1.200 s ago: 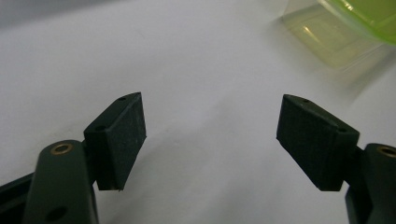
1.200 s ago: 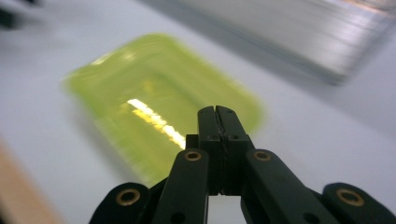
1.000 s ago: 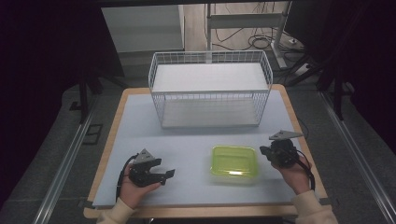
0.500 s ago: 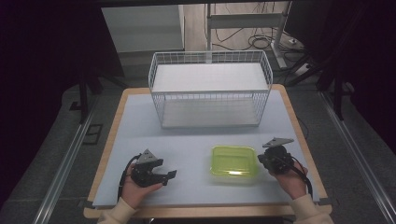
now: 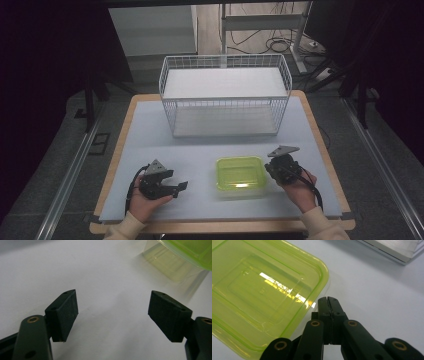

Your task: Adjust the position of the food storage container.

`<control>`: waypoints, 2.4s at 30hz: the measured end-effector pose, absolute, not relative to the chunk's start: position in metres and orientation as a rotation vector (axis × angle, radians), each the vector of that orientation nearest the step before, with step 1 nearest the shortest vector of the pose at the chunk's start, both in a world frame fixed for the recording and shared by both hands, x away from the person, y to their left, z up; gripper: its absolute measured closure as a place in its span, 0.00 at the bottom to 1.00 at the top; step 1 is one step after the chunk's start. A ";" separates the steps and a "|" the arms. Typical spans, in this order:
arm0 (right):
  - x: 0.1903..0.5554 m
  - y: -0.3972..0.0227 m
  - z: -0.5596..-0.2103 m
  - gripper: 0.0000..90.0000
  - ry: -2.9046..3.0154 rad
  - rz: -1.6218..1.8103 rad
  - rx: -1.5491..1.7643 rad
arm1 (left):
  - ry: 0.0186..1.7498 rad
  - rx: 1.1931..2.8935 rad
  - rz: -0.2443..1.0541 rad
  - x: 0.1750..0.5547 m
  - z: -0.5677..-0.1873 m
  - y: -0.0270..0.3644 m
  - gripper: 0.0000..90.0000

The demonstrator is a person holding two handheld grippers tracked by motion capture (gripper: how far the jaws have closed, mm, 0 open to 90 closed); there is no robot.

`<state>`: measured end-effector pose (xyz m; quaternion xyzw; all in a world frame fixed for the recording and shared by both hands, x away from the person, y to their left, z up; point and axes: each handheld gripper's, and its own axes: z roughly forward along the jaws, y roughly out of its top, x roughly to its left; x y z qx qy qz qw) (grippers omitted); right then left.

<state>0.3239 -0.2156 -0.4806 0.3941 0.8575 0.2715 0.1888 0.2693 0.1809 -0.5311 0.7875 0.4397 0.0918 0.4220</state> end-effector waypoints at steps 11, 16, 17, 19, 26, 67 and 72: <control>0.325 -0.215 -0.489 1.00 2.454 0.755 1.135 | 1.103 1.971 0.224 0.269 -0.531 0.182 0.26; 0.322 -0.204 -0.490 1.00 2.484 0.759 1.099 | 1.104 1.972 0.224 0.270 -0.531 0.182 0.26; 0.321 -0.201 -0.491 1.00 2.493 0.756 1.089 | 1.104 1.972 0.223 0.270 -0.531 0.182 0.26; 0.321 -0.195 -0.492 1.00 2.504 0.754 1.075 | 1.104 1.974 0.224 0.270 -0.531 0.182 0.26; 0.322 -0.180 -0.497 1.00 2.525 0.745 1.040 | 1.103 1.976 0.224 0.270 -0.532 0.181 0.26; 0.323 -0.249 -0.480 0.46 2.428 1.239 1.209 | 1.179 1.864 0.118 0.266 -0.507 0.194 0.27; 0.323 -0.251 -0.479 0.42 2.432 1.301 1.240 | 1.236 1.811 -0.001 0.271 -0.510 0.194 0.27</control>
